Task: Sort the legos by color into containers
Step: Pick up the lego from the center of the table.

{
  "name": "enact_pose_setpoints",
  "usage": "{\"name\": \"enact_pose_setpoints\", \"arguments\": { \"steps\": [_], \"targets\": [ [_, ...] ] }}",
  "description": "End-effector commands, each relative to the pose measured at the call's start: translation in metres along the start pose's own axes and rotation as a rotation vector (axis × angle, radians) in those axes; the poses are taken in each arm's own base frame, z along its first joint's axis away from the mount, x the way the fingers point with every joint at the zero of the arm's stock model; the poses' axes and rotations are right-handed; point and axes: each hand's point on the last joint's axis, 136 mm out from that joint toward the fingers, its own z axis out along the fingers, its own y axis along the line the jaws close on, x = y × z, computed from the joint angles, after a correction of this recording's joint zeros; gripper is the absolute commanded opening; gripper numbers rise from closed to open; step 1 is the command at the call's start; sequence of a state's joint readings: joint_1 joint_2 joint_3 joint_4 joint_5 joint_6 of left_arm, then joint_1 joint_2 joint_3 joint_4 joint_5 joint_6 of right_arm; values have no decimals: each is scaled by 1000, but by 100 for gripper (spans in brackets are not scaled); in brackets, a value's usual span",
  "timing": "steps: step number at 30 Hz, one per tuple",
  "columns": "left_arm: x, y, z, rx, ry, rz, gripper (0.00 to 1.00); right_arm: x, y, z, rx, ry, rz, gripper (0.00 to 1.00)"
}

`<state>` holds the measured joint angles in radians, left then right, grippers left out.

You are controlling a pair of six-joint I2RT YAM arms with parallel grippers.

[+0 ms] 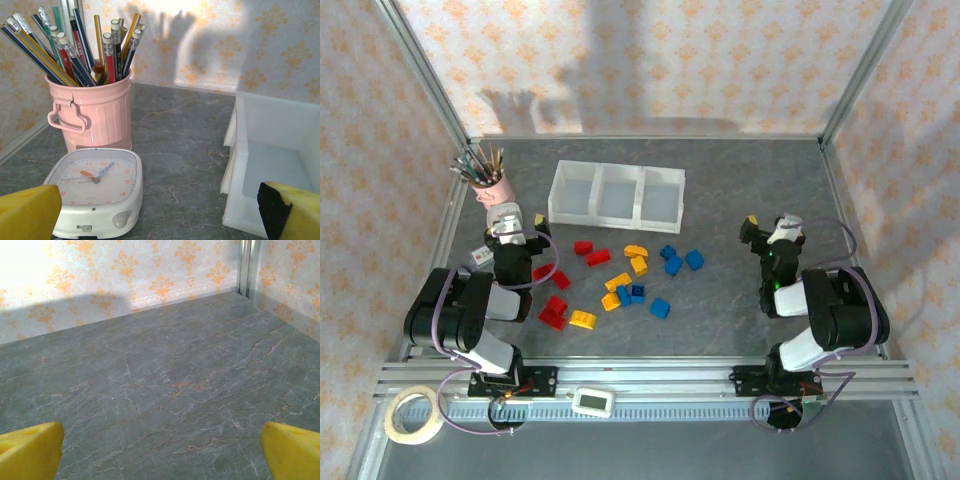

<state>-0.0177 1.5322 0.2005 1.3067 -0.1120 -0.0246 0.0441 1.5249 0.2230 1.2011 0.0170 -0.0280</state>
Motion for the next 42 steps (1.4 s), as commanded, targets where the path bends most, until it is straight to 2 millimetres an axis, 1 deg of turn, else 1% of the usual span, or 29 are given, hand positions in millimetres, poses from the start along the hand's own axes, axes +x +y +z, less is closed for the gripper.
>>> {"name": "enact_pose_setpoints", "arguments": {
  "steps": [1, 27, 32, 34, 38, 40, 42],
  "targets": [
    [-8, -2, 2, 8, -27, 0, 99, -12, 3, 2, -12, -37, -6, 100],
    [-8, -4, 2, 19, -28, 3, 99, -12, 3, 2, -12, -36, -6, 100],
    [-8, -3, 2, 15, -27, 2, 99, -12, 3, 2, -12, -36, -5, 100],
    [-8, 1, 2, -6, -30, -6, 99, -13, 3, 1, -12, -39, -5, 100],
    [-14, 3, -4, -13, -54, -21, 99, -15, 7, 3, -29, -29, -11, 100],
    [-19, 3, -9, -3, -72, -23, 99, -20, 9, -1, -47, -38, -16, 100],
    [-25, 4, -14, -1, -81, -25, 99, -28, 8, -8, -43, -62, -6, 100]
  ]
}}
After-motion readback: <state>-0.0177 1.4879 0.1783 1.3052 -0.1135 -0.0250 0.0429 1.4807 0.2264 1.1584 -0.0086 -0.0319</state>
